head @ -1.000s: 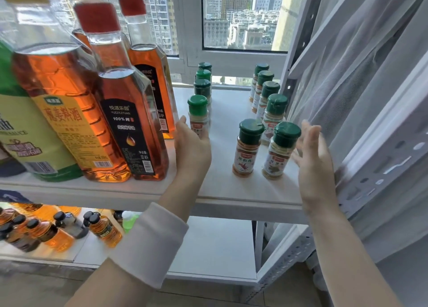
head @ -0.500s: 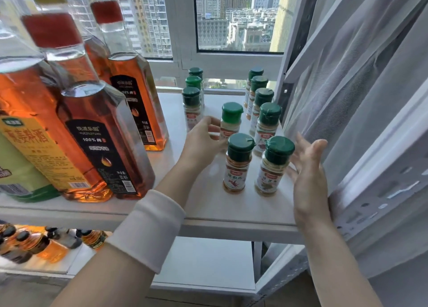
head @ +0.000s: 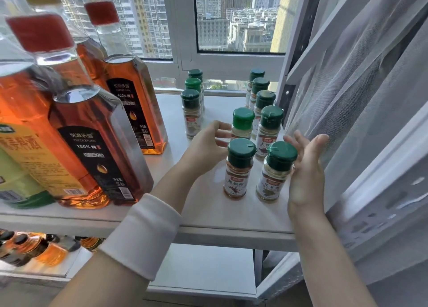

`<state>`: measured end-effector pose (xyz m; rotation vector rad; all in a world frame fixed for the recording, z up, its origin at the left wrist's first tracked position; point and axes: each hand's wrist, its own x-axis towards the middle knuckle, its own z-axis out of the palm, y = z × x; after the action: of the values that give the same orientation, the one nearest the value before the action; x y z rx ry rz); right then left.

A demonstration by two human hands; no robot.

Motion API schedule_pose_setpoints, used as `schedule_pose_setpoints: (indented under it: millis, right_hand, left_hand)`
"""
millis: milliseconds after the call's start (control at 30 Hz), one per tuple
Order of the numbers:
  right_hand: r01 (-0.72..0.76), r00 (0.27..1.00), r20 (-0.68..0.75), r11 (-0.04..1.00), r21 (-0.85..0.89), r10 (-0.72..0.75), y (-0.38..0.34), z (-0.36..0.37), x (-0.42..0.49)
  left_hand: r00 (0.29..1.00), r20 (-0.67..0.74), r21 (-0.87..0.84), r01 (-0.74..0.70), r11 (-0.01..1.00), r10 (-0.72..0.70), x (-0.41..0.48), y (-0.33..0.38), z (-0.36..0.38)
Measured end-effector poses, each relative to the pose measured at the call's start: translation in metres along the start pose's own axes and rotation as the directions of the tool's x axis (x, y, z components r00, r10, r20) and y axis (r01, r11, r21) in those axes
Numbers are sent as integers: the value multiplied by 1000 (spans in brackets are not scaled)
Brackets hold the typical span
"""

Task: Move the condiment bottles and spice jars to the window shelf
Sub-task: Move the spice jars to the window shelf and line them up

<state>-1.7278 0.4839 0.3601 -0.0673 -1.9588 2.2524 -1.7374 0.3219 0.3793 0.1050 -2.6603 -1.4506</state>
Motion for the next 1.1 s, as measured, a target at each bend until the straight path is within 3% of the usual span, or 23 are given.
schedule_pose_setpoints:
  millis: [67, 133, 167, 233, 367, 500, 633, 833, 1100]
  right_hand:
    - [6, 1000, -9, 1000, 19, -6, 0, 0, 1]
    - [12, 1000, -28, 999, 29, -12, 0, 0, 4]
    - [12, 999, -34, 999, 31, -11, -1, 0, 5]
    - [7, 999, -42, 1000, 29, -5, -2, 1, 7]
    - [-3, 999, -36, 1000, 22, 3, -3, 2, 9]
    - [-12, 999, -35, 1000, 28, 13, -5, 0, 9]
    - [-21, 999, -40, 999, 38, 22, -4, -1, 11]
    - [-36, 998, -40, 997, 62, 39, -2, -1, 11]
    - [-48, 997, -49, 996, 78, 52, -1, -2, 10]
  left_hand:
    - [992, -123, -63, -42, 997, 34, -7, -5, -8]
    - [920, -390, -139, -91, 986, 30, -11, -10, -15]
    - [870, -493, -176, -87, 981, -11, -11, -13, -17]
    - [819, -562, -218, -10, 976, -117, -3, -19, -17]
    - [813, -552, -77, 170, 982, -184, 22, -23, -8]
    - [812, -547, -151, 145, 978, -204, 38, -26, -8]
    - [853, -483, -86, 180, 980, -199, 44, -22, -8]
    - [951, -302, 27, 79, 997, -67, 55, -6, 2]
    - [989, -134, 130, -38, 991, 56, 66, 2, 7]
